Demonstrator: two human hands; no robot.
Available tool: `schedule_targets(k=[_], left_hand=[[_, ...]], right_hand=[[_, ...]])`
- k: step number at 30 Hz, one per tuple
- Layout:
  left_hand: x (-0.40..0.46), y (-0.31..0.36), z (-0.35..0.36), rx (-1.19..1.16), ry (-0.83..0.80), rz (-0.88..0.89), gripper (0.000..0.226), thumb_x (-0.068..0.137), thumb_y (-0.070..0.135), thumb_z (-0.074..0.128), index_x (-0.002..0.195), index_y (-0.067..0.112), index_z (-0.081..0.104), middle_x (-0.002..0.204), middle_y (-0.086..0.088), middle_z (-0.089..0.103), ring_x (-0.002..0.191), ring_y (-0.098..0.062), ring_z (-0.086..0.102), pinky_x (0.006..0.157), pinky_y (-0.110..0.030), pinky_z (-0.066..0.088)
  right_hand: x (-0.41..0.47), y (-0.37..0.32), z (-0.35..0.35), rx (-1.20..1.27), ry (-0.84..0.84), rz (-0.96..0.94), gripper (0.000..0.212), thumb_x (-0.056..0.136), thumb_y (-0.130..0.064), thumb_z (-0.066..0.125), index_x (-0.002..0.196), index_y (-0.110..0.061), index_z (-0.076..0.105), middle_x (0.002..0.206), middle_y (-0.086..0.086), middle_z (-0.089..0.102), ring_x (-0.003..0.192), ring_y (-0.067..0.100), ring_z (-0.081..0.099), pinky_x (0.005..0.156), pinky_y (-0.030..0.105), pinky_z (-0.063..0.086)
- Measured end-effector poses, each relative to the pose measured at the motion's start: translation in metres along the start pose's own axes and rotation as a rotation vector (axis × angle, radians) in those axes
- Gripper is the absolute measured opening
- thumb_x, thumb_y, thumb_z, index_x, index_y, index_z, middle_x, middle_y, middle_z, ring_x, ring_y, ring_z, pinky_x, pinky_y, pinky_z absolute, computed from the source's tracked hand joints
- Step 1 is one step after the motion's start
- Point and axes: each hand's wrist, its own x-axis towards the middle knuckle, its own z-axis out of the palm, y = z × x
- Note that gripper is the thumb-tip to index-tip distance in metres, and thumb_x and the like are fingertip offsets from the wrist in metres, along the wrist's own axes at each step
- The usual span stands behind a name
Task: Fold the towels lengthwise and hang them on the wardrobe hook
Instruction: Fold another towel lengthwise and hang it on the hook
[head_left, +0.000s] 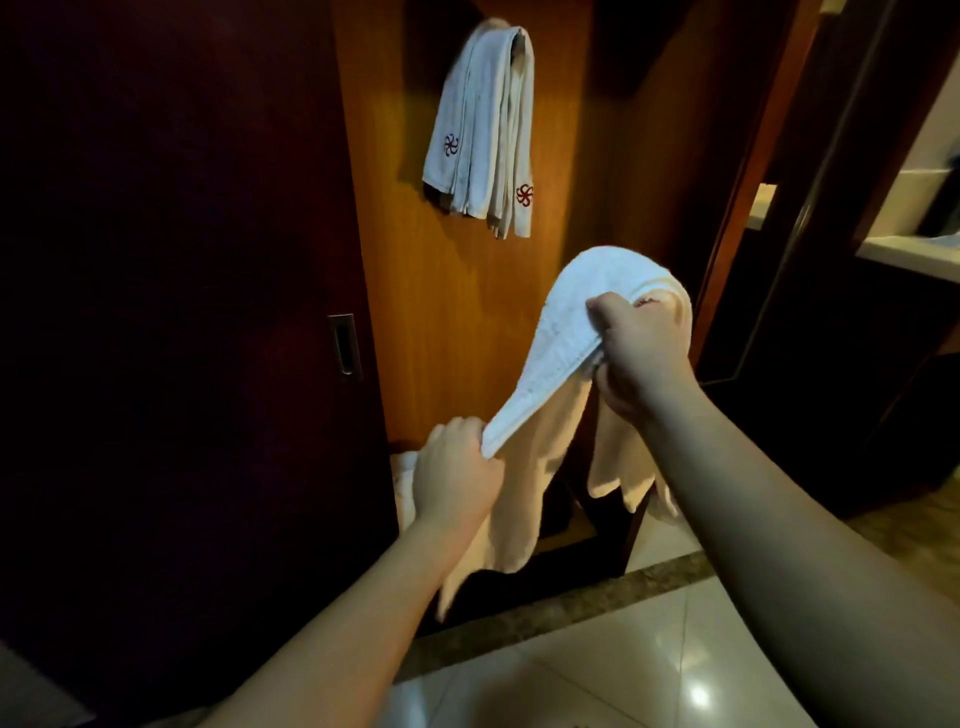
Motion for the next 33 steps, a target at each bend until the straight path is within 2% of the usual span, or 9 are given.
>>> schedule_targets(k=[3, 6, 12, 18, 22, 23, 25, 28, 33], left_hand=[[0.004, -0.027, -0.001, 0.061, -0.056, -0.05, 0.003, 0.088, 0.021, 0.058, 0.089, 0.023, 0.056, 0.088, 0.005, 0.056, 0.085, -0.019, 0.057, 0.069, -0.038, 0.05], [0.005, -0.049, -0.007, 0.038, -0.091, -0.141, 0.015, 0.091, 0.023, 0.057, 0.084, 0.027, 0.044, 0.075, 0.006, 0.057, 0.064, -0.015, 0.057, 0.048, -0.03, 0.034], [0.015, -0.084, -0.028, 0.077, -0.121, -0.147, 0.006, 0.088, 0.024, 0.062, 0.085, 0.026, 0.057, 0.083, 0.008, 0.056, 0.072, -0.012, 0.058, 0.059, -0.035, 0.048], [0.026, -0.096, -0.072, -0.52, 0.011, -0.244, 0.019, 0.085, 0.006, 0.072, 0.079, 0.021, 0.064, 0.075, 0.003, 0.063, 0.076, -0.016, 0.057, 0.065, -0.027, 0.041], [0.035, -0.074, -0.133, -1.038, 0.222, 0.045, 0.018, 0.082, 0.005, 0.066, 0.084, 0.023, 0.064, 0.072, 0.012, 0.068, 0.072, -0.002, 0.061, 0.067, -0.015, 0.048], [0.034, -0.071, -0.142, -1.134, 0.148, 0.118, 0.01, 0.082, 0.015, 0.068, 0.088, 0.022, 0.065, 0.074, 0.012, 0.07, 0.072, 0.0, 0.063, 0.066, -0.015, 0.051], [0.026, -0.068, -0.144, -1.084, -0.084, 0.104, 0.029, 0.074, 0.033, 0.082, 0.092, 0.019, 0.065, 0.075, 0.011, 0.072, 0.071, 0.0, 0.067, 0.064, -0.016, 0.053], [0.015, -0.083, -0.122, -0.768, -0.208, -0.034, 0.024, 0.07, 0.012, 0.076, 0.078, 0.035, 0.078, 0.078, 0.015, 0.075, 0.074, 0.001, 0.069, 0.065, -0.013, 0.052], [0.019, -0.08, -0.122, -1.113, 0.254, -0.161, 0.029, 0.088, -0.004, 0.06, 0.085, 0.024, 0.069, 0.082, 0.007, 0.075, 0.076, -0.01, 0.07, 0.064, -0.024, 0.058]], right_hand=[[0.009, -0.004, -0.011, 0.157, 0.025, 0.04, 0.007, 0.09, -0.005, 0.056, 0.096, -0.006, 0.059, 0.109, 0.016, 0.067, 0.099, 0.03, 0.07, 0.094, 0.042, 0.057], [0.018, -0.01, -0.022, 0.313, 0.065, 0.065, 0.019, 0.093, -0.001, 0.053, 0.112, -0.003, 0.055, 0.118, 0.013, 0.064, 0.104, 0.027, 0.067, 0.08, 0.03, 0.058], [0.042, -0.007, -0.045, 0.468, 0.157, 0.098, 0.039, 0.091, -0.001, 0.054, 0.128, -0.007, 0.042, 0.126, 0.009, 0.058, 0.11, 0.024, 0.06, 0.096, 0.038, 0.053], [0.057, -0.007, -0.066, 0.515, 0.204, 0.127, 0.062, 0.084, -0.001, 0.057, 0.142, -0.008, 0.036, 0.129, 0.011, 0.057, 0.112, 0.028, 0.059, 0.099, 0.044, 0.052], [0.063, -0.011, -0.073, 0.6, 0.215, 0.128, 0.068, 0.076, 0.001, 0.058, 0.141, -0.005, 0.037, 0.129, 0.016, 0.057, 0.112, 0.035, 0.06, 0.096, 0.047, 0.053], [0.064, -0.013, -0.073, 0.626, 0.198, 0.123, 0.067, 0.075, 0.002, 0.056, 0.139, -0.004, 0.04, 0.128, 0.018, 0.059, 0.112, 0.037, 0.061, 0.096, 0.049, 0.053], [0.061, -0.014, -0.072, 0.645, 0.162, 0.12, 0.059, 0.079, 0.002, 0.053, 0.136, -0.004, 0.044, 0.126, 0.018, 0.061, 0.111, 0.038, 0.062, 0.095, 0.049, 0.053], [0.059, -0.009, -0.071, 0.659, 0.146, 0.14, 0.049, 0.085, 0.0, 0.048, 0.134, -0.006, 0.046, 0.122, 0.017, 0.064, 0.107, 0.037, 0.064, 0.078, 0.045, 0.057], [0.06, -0.001, -0.075, 0.661, 0.148, 0.157, 0.047, 0.089, 0.0, 0.043, 0.136, -0.005, 0.045, 0.126, 0.018, 0.063, 0.107, 0.036, 0.064, 0.067, 0.04, 0.059]])
